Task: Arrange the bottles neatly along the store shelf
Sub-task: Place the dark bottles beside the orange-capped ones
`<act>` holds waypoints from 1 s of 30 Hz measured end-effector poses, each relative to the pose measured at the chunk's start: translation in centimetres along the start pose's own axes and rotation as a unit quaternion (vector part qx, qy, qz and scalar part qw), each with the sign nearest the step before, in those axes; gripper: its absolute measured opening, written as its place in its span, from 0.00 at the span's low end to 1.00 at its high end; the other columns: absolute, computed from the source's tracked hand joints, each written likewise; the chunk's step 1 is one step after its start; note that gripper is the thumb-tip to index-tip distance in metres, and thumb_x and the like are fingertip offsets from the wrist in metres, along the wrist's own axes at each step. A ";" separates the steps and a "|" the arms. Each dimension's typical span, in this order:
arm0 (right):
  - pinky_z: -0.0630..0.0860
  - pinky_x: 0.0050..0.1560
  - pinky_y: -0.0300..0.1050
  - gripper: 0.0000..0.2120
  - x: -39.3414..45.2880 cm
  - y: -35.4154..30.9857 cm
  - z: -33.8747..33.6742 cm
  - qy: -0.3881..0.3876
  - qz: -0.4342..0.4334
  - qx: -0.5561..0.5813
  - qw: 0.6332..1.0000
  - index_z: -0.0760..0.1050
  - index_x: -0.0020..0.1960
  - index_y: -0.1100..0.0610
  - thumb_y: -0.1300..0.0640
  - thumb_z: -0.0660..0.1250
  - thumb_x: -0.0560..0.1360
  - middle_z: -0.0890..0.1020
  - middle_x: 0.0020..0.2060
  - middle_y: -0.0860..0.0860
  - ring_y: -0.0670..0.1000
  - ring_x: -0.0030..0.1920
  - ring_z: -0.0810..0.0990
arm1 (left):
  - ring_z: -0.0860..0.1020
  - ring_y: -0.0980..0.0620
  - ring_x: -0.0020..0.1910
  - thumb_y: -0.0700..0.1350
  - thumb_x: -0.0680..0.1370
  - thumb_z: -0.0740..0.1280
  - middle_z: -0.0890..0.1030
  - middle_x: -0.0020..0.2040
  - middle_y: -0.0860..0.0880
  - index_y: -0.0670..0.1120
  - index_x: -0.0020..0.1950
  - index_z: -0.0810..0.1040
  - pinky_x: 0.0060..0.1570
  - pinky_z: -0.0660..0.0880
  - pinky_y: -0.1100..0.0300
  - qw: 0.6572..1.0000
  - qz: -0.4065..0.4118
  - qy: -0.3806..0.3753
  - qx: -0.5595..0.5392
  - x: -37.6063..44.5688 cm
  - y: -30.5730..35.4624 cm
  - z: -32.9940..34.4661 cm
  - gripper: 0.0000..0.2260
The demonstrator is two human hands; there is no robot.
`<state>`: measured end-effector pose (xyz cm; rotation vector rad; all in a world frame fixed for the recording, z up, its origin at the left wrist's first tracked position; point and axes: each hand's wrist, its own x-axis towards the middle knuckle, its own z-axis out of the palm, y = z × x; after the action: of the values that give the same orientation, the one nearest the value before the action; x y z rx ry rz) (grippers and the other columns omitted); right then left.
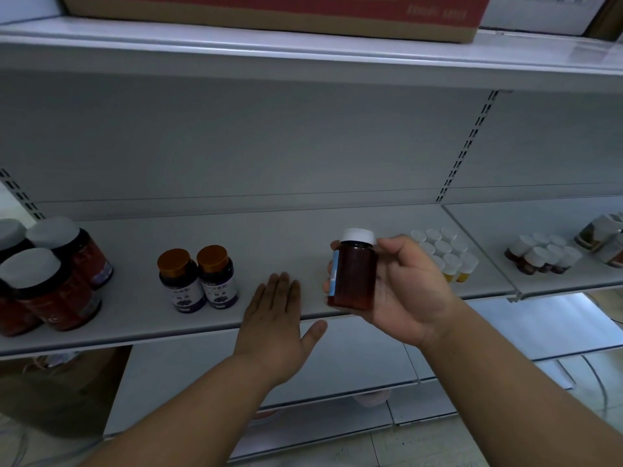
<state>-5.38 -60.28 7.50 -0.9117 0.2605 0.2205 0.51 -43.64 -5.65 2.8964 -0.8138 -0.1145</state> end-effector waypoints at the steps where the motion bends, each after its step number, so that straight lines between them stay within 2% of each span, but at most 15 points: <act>1: 0.75 0.59 0.62 0.29 0.0 0.0 -0.2 0.001 -0.001 -0.010 1.000 0.71 0.67 0.66 0.51 0.59 0.70 0.78 0.48 0.61 0.61 0.52 0.77 | 0.36 0.47 0.79 0.71 0.59 0.15 0.37 0.80 0.44 0.44 0.80 0.38 0.73 0.31 0.53 1.000 0.001 0.000 -0.001 0.0 0.0 0.0 0.55; 2: 0.73 0.61 0.64 0.29 0.0 0.0 -0.3 -0.003 -0.004 -0.019 1.000 0.70 0.67 0.67 0.52 0.60 0.71 0.79 0.49 0.61 0.63 0.54 0.78 | 0.36 0.47 0.79 0.71 0.59 0.16 0.37 0.80 0.44 0.44 0.80 0.37 0.73 0.31 0.53 1.000 0.002 0.001 0.000 0.0 0.0 0.0 0.55; 6: 0.79 0.52 0.62 0.20 -0.4 -0.1 -0.4 -0.023 -0.023 -0.051 0.998 0.72 0.63 0.64 0.56 0.64 0.73 0.81 0.53 0.64 0.69 0.55 0.80 | 0.37 0.47 0.79 0.71 0.64 0.20 0.38 0.80 0.44 0.45 0.80 0.38 0.73 0.31 0.53 1.000 0.001 0.010 0.016 0.0 0.0 0.2 0.50; 8: 0.80 0.52 0.58 0.23 -0.3 0.0 -0.5 -0.026 -0.032 -0.072 0.997 0.69 0.66 0.63 0.53 0.64 0.74 0.80 0.57 0.64 0.67 0.53 0.81 | 0.37 0.47 0.79 0.71 0.65 0.21 0.38 0.80 0.44 0.44 0.80 0.38 0.72 0.30 0.53 1.000 0.001 0.010 0.018 0.0 0.0 0.3 0.50; 12: 0.80 0.44 0.50 0.27 -0.1 0.1 -0.8 -0.011 -0.031 -0.036 0.999 0.71 0.67 0.63 0.48 0.62 0.73 0.81 0.49 0.62 0.61 0.47 0.81 | 0.37 0.47 0.79 0.72 0.64 0.21 0.38 0.80 0.44 0.44 0.80 0.38 0.72 0.30 0.54 1.000 0.003 0.010 0.014 -0.1 0.0 0.2 0.51; 15: 0.80 0.48 0.53 0.27 0.0 0.2 -1.2 -0.017 -0.017 -0.013 1.000 0.72 0.66 0.65 0.51 0.60 0.72 0.80 0.52 0.63 0.62 0.54 0.79 | 0.37 0.47 0.79 0.72 0.63 0.20 0.38 0.80 0.44 0.44 0.80 0.38 0.71 0.30 0.54 1.000 0.003 0.012 0.012 0.0 0.0 0.2 0.52; 19: 0.75 0.61 0.62 0.21 0.4 0.3 -1.8 -0.014 -0.055 -0.089 0.994 0.73 0.64 0.62 0.56 0.68 0.73 0.80 0.56 0.60 0.61 0.60 0.78 | 0.36 0.47 0.79 0.71 0.65 0.22 0.37 0.80 0.44 0.44 0.80 0.37 0.72 0.30 0.54 0.999 -0.002 0.011 0.030 0.1 0.0 0.4 0.49; 22: 0.75 0.62 0.60 0.22 0.5 0.2 -1.7 -0.008 -0.083 -0.153 0.985 0.73 0.61 0.60 0.56 0.71 0.69 0.81 0.56 0.61 0.61 0.60 0.79 | 0.37 0.47 0.79 0.72 0.68 0.26 0.38 0.80 0.44 0.45 0.80 0.37 0.73 0.31 0.53 0.999 -0.008 0.011 0.033 0.1 0.1 0.4 0.47; 24: 0.76 0.60 0.60 0.23 0.6 0.2 -1.7 0.005 -0.099 -0.178 0.979 0.72 0.60 0.60 0.56 0.72 0.67 0.82 0.52 0.59 0.59 0.57 0.81 | 0.37 0.47 0.79 0.71 0.71 0.31 0.38 0.80 0.45 0.45 0.80 0.36 0.73 0.32 0.53 0.999 -0.013 0.008 0.036 0.0 0.1 0.3 0.44; 27: 0.78 0.55 0.59 0.25 0.8 0.2 -1.4 0.027 -0.140 -0.244 0.959 0.72 0.55 0.57 0.49 0.76 0.64 0.81 0.43 0.51 0.55 0.50 0.81 | 0.37 0.47 0.79 0.71 0.71 0.31 0.38 0.80 0.44 0.45 0.80 0.37 0.73 0.32 0.53 0.999 -0.012 0.006 0.039 0.0 0.2 0.1 0.44; 29: 0.79 0.52 0.54 0.25 0.9 0.2 -1.3 0.052 -0.166 -0.301 0.938 0.72 0.53 0.55 0.41 0.76 0.66 0.79 0.42 0.50 0.53 0.48 0.81 | 0.37 0.47 0.79 0.72 0.68 0.26 0.38 0.80 0.44 0.45 0.80 0.37 0.73 0.32 0.53 0.999 -0.006 0.006 0.039 0.0 0.1 0.2 0.47; 30: 0.79 0.51 0.50 0.24 1.0 0.2 -1.2 0.064 -0.173 -0.325 0.928 0.72 0.52 0.55 0.39 0.72 0.68 0.79 0.42 0.50 0.51 0.48 0.81 | 0.37 0.47 0.79 0.72 0.66 0.23 0.38 0.80 0.44 0.45 0.80 0.37 0.73 0.32 0.53 0.999 -0.004 0.004 0.038 0.0 0.1 0.2 0.49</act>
<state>-4.66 -61.05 6.37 -1.6156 0.1392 -0.0935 0.48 -43.74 -5.87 2.9684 -0.8242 -0.0753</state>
